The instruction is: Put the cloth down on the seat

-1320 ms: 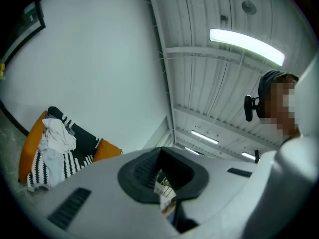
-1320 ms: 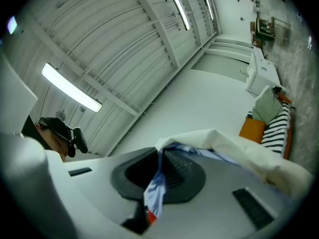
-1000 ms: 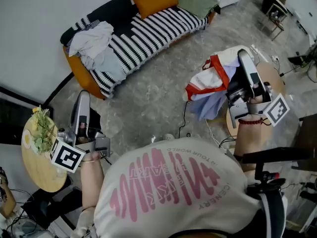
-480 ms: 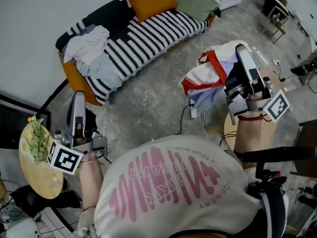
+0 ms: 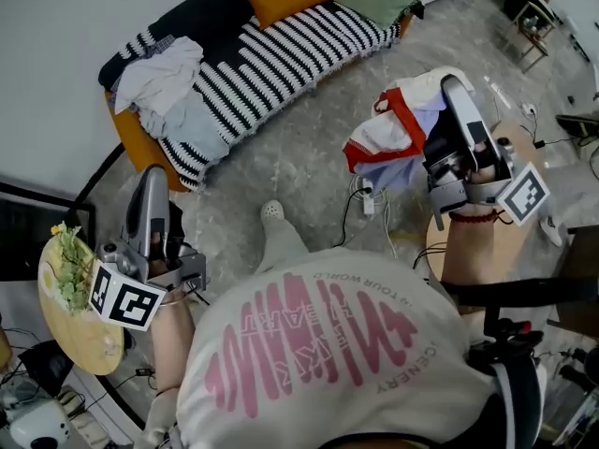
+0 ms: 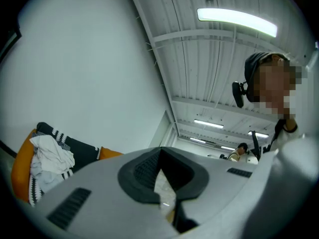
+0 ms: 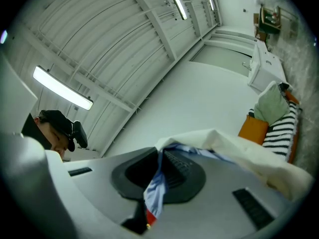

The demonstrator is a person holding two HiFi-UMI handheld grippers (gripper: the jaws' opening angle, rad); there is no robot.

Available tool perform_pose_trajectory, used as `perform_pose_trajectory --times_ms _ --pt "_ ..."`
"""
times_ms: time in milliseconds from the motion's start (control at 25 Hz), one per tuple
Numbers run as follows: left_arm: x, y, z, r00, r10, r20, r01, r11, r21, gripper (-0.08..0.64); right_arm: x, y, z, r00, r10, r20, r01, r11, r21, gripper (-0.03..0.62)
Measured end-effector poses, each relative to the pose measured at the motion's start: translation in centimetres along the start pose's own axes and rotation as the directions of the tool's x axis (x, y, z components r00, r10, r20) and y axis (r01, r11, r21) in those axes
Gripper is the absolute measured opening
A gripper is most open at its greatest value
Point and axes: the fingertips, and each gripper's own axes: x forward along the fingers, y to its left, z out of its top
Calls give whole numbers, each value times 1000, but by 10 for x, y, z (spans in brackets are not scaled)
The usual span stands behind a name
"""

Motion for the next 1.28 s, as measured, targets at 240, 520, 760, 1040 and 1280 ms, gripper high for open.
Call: perform_pose_trajectory --times_ms 240,520,760,1040,1280 --pt "14 15 1 999 43 5 -43 995 93 9 6 -2 -3 1000 1 -10 -1 1000 -9 29" --pt "73 88 11 995 86 -53 -82 994 68 9 63 -42 -5 1000 -26 -1 26 1000 -8 29" --pt "96 120 56 998 50 23 -50 999 3 9 103 -47 1 999 -30 15 30 999 -18 29" --pt "149 225 87 996 81 21 -81 997 -15 9 219 -101 -14 1000 -11 -9 11 999 -32 29" --pt "153 221 105 998 43 43 -44 999 31 9 237 -102 -19 999 31 -9 -31 999 -14 29"
